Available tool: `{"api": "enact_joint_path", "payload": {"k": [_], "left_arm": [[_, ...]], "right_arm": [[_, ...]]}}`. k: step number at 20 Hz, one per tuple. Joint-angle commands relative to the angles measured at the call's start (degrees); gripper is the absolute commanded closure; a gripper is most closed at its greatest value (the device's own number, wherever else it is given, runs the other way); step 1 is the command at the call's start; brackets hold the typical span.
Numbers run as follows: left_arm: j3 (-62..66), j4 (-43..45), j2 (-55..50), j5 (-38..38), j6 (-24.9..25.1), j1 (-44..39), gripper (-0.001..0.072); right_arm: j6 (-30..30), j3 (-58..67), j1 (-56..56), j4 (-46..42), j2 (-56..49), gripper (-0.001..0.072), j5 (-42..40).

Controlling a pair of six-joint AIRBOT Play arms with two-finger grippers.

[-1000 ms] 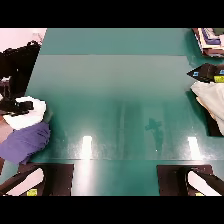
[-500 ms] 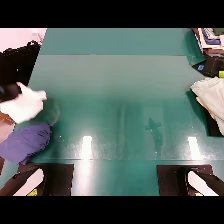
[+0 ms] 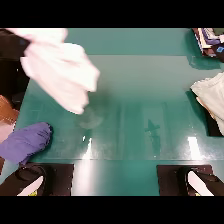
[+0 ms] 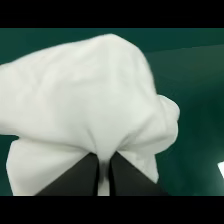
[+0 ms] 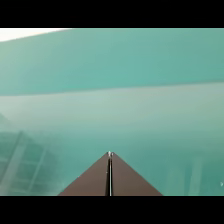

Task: Fold the shirts.

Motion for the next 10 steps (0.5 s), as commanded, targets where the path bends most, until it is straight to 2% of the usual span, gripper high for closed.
{"api": "enact_joint_path", "payload": {"k": [1, 3, 4, 6, 8, 9, 10], "left_arm": [[1.46, -0.76, -7.3, 1.53, 0.83, -14.97, 0.0683], [1.46, -1.51, -13.92, 2.21, 9.86, -19.74, 0.0682], [1.49, -1.49, -16.96, 2.64, 12.17, -20.31, 0.0682], [1.49, -0.98, -21.27, 2.54, 12.63, -18.58, 0.0681], [1.46, -1.03, -24.22, 2.08, 11.41, -13.09, 0.0665], [1.46, -1.01, -25.09, 1.77, 9.84, -10.03, 0.0451], [1.46, -1.11, -25.86, 1.01, 7.58, -6.97, 0.0298]], "right_arm": [[-0.02, 2.34, 0.02, -0.11, 0.04, 0.0695, -0.7], [-0.02, 4.55, 0.02, -0.11, -0.7, 0.0696, 0.81], [-0.02, 5.77, 0.02, -0.11, -1.33, 0.0695, 2.21], [-0.02, 8.24, 0.02, -0.11, -3.06, 0.0696, 6.01], [-0.02, 10.03, 0.02, -0.11, -4.79, 0.0696, 9.55], [0.0, 10.54, 0.02, -0.02, -5.57, 0.0695, 10.88], [0.0, 10.62, 0.02, 0.02, -6.16, 0.0696, 11.87]]}}
